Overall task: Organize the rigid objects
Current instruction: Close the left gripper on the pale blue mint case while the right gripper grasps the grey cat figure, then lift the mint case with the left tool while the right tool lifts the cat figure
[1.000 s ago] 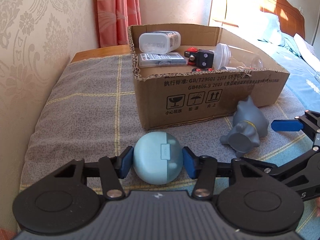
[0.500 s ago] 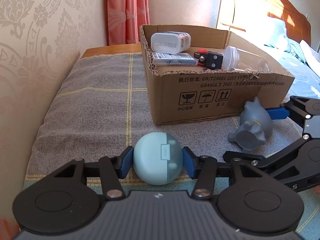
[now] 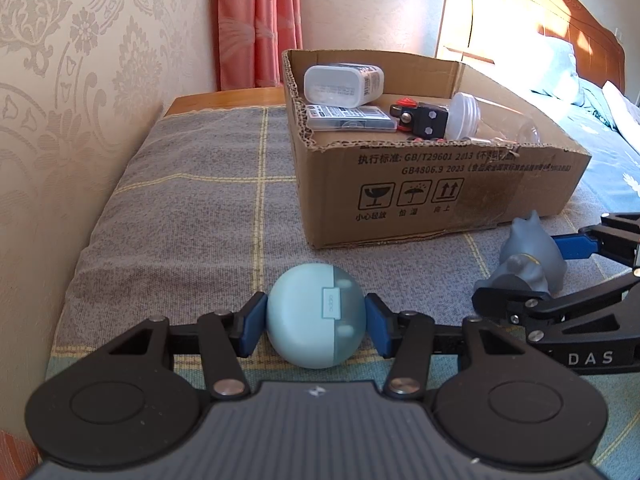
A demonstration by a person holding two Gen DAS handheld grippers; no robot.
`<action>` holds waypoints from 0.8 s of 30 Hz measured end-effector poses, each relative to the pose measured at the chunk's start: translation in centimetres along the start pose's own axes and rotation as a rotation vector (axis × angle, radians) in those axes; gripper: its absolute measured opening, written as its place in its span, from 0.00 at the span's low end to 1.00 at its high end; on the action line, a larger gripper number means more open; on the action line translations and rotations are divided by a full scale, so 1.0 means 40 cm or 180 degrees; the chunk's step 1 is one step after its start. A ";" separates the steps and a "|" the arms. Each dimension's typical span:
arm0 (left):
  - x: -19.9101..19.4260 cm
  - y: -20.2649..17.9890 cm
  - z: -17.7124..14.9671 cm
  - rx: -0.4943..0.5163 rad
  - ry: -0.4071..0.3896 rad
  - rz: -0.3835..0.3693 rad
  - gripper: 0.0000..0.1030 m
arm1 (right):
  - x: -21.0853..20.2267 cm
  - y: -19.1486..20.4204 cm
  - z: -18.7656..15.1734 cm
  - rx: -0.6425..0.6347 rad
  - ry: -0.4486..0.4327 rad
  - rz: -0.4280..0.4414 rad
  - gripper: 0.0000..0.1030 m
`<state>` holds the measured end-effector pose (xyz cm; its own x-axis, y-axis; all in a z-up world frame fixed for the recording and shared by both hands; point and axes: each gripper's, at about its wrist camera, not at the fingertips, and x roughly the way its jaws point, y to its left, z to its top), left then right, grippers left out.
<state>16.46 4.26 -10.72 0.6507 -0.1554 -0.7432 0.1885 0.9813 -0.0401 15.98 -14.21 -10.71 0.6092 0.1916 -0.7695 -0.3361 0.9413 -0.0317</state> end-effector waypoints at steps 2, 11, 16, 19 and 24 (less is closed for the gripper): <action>0.001 -0.001 0.000 -0.0003 -0.0006 0.0010 0.50 | -0.009 -0.003 -0.006 0.0169 0.0045 -0.0042 0.77; -0.003 -0.006 -0.013 0.0048 -0.0089 0.0043 0.52 | -0.011 -0.002 -0.019 0.0127 -0.0035 0.0003 0.77; -0.004 -0.012 -0.014 -0.0021 -0.0092 0.0108 0.53 | -0.009 -0.005 -0.017 0.0099 -0.0079 0.0023 0.77; -0.005 -0.021 -0.017 -0.0084 -0.0106 0.0171 0.53 | -0.007 -0.005 -0.013 0.0082 -0.0091 0.0023 0.78; -0.005 -0.025 -0.020 -0.0090 -0.0142 0.0200 0.53 | -0.009 -0.006 -0.009 0.0081 -0.0104 0.0015 0.77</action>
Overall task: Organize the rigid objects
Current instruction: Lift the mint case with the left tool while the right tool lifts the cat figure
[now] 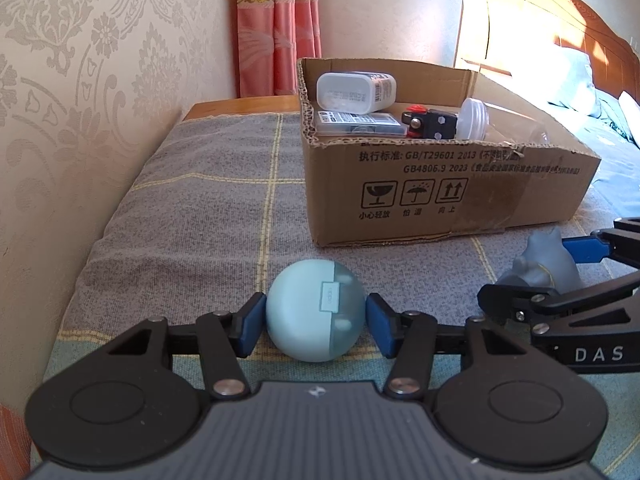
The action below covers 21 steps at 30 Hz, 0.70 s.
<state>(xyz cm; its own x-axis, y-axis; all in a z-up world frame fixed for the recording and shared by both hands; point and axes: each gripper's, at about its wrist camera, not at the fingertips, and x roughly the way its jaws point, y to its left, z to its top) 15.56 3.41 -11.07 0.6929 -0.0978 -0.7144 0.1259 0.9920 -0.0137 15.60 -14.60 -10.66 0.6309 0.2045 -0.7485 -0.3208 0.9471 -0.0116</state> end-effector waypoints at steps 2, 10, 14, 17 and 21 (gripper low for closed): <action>0.002 0.001 -0.001 0.0004 -0.0017 0.0003 0.53 | -0.004 0.000 0.000 0.0007 -0.0016 -0.0001 0.78; 0.001 -0.005 -0.004 0.0053 -0.0051 0.0035 0.54 | -0.013 0.000 -0.004 0.0052 -0.0025 -0.0005 0.78; 0.003 -0.003 -0.001 0.0024 -0.0032 0.0033 0.54 | -0.014 -0.002 -0.003 0.0051 -0.0022 0.0002 0.77; 0.004 -0.003 -0.001 -0.0002 -0.0022 0.0048 0.54 | -0.015 -0.001 -0.003 0.0042 -0.0021 -0.0006 0.78; 0.005 -0.004 -0.001 -0.0003 -0.0026 0.0055 0.54 | -0.015 0.003 -0.002 0.0032 0.0022 -0.0011 0.78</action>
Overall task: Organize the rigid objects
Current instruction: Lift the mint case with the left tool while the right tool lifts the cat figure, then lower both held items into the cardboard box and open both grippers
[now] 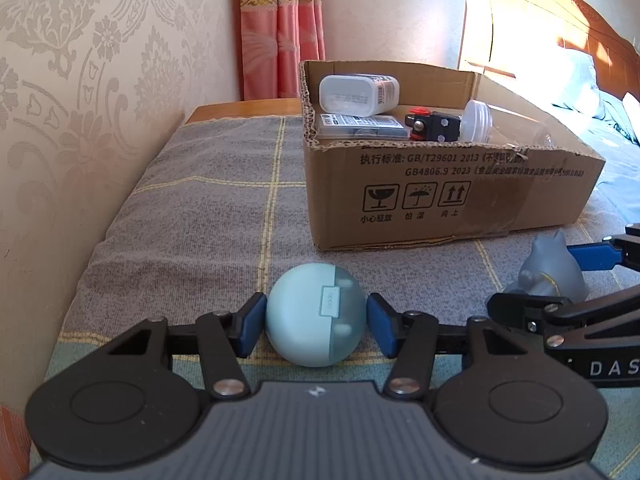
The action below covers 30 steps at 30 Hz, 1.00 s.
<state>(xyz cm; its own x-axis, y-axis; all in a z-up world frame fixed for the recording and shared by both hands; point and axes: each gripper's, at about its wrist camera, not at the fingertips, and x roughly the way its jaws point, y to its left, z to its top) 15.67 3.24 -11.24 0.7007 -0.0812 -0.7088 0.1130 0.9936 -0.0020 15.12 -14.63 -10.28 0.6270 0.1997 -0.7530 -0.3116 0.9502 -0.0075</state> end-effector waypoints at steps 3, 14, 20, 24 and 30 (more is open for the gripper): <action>0.001 0.004 0.002 -0.0017 0.0002 -0.0006 0.54 | -0.002 0.003 -0.002 -0.0030 0.0005 -0.0011 0.81; 0.001 0.001 0.006 0.0024 0.0013 -0.0018 0.51 | -0.016 0.016 -0.002 -0.0187 0.0044 -0.0068 0.74; -0.008 0.001 0.013 0.0123 0.0119 -0.0107 0.51 | -0.038 0.008 0.008 -0.0226 0.0045 0.0002 0.74; -0.037 -0.007 0.020 0.0256 0.0156 -0.0219 0.51 | -0.061 -0.002 0.016 -0.0335 0.0034 0.0034 0.74; -0.105 -0.019 0.058 0.0345 0.0108 -0.0367 0.50 | -0.104 -0.021 0.025 -0.0524 0.0033 0.0158 0.74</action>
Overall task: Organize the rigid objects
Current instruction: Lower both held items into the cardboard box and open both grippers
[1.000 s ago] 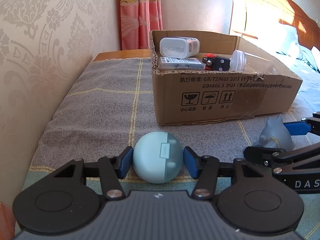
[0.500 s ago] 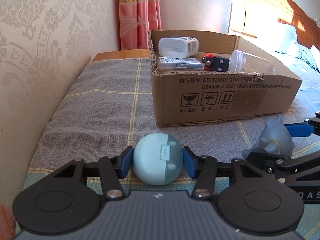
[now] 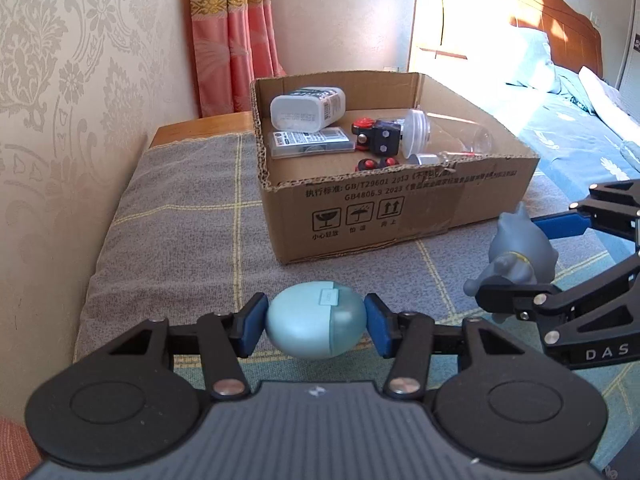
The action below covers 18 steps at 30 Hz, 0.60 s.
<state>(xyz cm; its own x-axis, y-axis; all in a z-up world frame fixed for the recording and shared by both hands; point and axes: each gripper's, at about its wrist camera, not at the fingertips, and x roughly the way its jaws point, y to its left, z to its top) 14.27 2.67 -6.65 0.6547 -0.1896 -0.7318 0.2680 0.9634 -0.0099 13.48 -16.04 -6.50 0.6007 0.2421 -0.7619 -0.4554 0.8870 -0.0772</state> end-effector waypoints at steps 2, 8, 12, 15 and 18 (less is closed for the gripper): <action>-0.028 -0.009 0.024 0.0050 -0.0067 -0.0049 0.51 | -0.018 -0.005 0.003 -0.0057 -0.0010 0.0043 0.74; -0.066 -0.030 0.114 0.0124 -0.0284 -0.0105 0.50 | -0.073 -0.030 0.032 -0.0125 -0.0155 0.0109 0.74; -0.043 -0.040 0.181 0.0136 -0.0351 -0.0135 0.51 | -0.102 -0.056 0.062 -0.0093 -0.0287 0.0101 0.74; -0.004 -0.041 0.221 0.0148 -0.0354 -0.0139 0.50 | -0.111 -0.075 0.079 -0.0076 -0.0344 0.0057 0.74; 0.044 -0.038 0.252 0.0189 -0.0368 -0.0040 0.35 | -0.109 -0.094 0.085 -0.0004 -0.0341 0.0045 0.74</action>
<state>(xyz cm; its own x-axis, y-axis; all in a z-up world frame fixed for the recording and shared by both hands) 22.14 -1.05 -1.04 0.7273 -0.2254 -0.6483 0.3158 0.9485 0.0244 14.80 -19.09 -0.69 0.6610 0.2953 -0.6899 -0.4651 0.8827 -0.0678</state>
